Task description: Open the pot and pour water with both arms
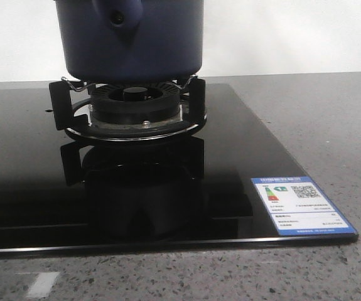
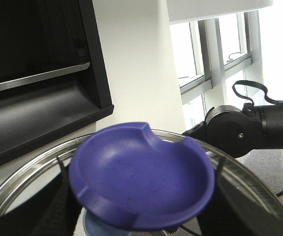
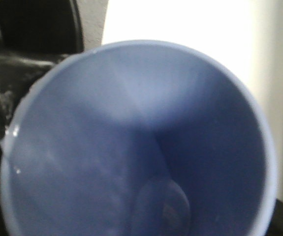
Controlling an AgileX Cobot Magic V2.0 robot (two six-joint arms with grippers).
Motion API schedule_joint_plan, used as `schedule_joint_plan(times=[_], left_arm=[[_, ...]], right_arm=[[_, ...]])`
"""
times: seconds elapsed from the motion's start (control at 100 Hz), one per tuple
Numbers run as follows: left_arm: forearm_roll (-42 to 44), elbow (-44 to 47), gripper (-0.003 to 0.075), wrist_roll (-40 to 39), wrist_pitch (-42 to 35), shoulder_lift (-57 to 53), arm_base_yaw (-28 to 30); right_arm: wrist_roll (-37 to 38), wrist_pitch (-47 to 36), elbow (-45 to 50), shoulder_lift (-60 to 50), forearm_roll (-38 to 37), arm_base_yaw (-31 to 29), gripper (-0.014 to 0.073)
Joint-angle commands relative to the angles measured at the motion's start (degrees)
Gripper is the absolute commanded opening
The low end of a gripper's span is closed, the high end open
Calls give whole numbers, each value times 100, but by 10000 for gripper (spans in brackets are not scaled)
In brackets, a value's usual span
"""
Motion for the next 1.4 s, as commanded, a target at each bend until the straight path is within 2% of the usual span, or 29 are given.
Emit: schedule_joint_plan(times=[0.0, 0.19, 0.66, 0.95, 1.19, 1.39], left_arm=[[-290, -231, 232, -68, -271, -85, -23], [-290, -231, 232, -68, -246, -85, -23], [-281, -231, 232, -68, -246, -85, -23], [-242, -231, 232, -68, -246, -85, -33], [-242, -231, 232, -68, -246, -85, -33], [-242, -231, 232, -68, -246, -85, -33]], right_arm=[[-57, -858, -231, -295, -136, 14, 289], [-57, -1572, -231, -295, -279, 14, 289], [-57, -2556, -231, -295, -1767, 101, 289], [-57, -2579, -231, -295, -2410, 362, 289], [-57, -2501, -231, -295, -2532, 390, 289], [-57, -1983, -199, -295, -2532, 390, 289]])
